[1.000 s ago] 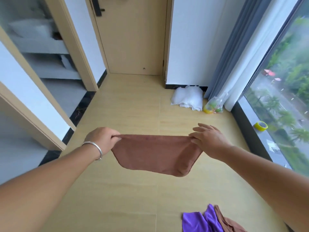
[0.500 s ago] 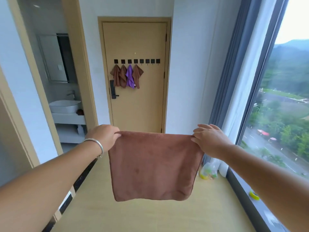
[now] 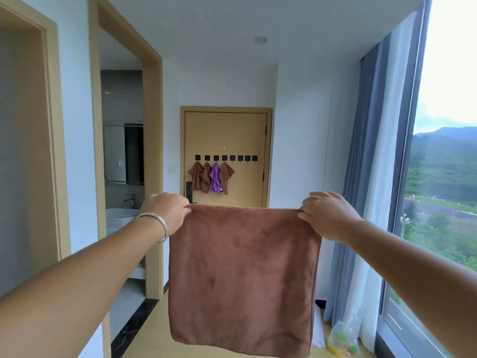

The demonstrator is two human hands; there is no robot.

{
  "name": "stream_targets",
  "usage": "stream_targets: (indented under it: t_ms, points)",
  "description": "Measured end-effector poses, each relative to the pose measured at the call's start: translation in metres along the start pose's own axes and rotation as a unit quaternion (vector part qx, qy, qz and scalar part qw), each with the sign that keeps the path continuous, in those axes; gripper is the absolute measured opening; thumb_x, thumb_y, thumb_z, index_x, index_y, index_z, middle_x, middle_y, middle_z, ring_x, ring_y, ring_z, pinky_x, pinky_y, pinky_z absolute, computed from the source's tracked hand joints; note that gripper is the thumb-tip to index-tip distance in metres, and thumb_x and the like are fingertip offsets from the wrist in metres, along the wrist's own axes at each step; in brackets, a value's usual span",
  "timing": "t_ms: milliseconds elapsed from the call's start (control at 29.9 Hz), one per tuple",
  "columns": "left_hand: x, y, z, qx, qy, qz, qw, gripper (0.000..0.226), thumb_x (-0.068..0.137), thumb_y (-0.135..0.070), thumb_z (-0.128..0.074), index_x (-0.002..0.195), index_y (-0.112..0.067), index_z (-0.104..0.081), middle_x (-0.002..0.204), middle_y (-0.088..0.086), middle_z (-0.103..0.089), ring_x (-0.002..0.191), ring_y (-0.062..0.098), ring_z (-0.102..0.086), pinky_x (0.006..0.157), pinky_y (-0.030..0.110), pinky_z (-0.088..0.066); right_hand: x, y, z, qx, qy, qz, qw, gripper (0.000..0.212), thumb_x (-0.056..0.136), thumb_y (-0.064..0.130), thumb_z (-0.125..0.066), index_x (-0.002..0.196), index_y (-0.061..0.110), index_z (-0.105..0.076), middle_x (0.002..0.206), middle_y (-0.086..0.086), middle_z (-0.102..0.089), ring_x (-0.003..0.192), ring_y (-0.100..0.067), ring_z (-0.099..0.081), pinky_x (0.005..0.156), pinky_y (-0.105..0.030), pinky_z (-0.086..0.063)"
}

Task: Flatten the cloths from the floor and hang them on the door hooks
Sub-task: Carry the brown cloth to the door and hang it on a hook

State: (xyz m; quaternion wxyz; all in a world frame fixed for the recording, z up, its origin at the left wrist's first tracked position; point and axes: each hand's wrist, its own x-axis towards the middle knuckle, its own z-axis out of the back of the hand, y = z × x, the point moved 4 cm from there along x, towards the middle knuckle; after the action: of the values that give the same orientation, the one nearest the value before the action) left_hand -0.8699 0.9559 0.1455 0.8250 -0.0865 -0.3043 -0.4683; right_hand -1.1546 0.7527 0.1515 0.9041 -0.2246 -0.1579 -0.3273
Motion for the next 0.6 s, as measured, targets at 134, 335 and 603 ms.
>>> stream_targets:
  t_ms: [134, 335, 603]
  points:
    - [-0.003, 0.027, 0.009, -0.001, -0.015, 0.004, 1.000, 0.033, 0.099, -0.037, -0.037, 0.077, -0.026, -0.060, 0.075, -0.008, -0.061, 0.076, 0.017, -0.057, 0.067, 0.031, -0.043, 0.007, 0.021, 0.019, -0.004, -0.028, -0.011, 1.000, 0.039, 0.102, 0.043, -0.028, 0.121, 0.036, -0.062, 0.133, 0.015, -0.052, 0.140, -0.014, -0.028, 0.115, -0.040, -0.022]
    - [-0.008, 0.064, 0.008, -0.022, -0.006, 0.015, 1.000, 0.035, 0.098, -0.038, -0.037, 0.075, -0.027, -0.061, 0.075, -0.009, -0.061, 0.074, 0.015, -0.057, 0.071, 0.033, -0.049, 0.025, 0.053, 0.032, 0.044, -0.091, -0.033, 0.994, 0.035, 0.101, 0.040, -0.035, 0.103, 0.031, -0.069, 0.118, 0.013, -0.060, 0.127, -0.013, -0.041, 0.104, -0.035, -0.033]
    - [0.008, 0.095, -0.020, -0.033, -0.008, 0.022, 0.999, 0.038, 0.099, -0.036, -0.038, 0.068, -0.024, -0.058, 0.072, -0.008, -0.059, 0.072, 0.014, -0.056, 0.073, 0.035, -0.048, 0.066, 0.072, -0.002, 0.057, -0.089, -0.038, 0.994, 0.036, 0.100, 0.044, -0.036, 0.109, 0.030, -0.069, 0.125, 0.012, -0.060, 0.127, -0.012, -0.043, 0.104, -0.034, -0.033]
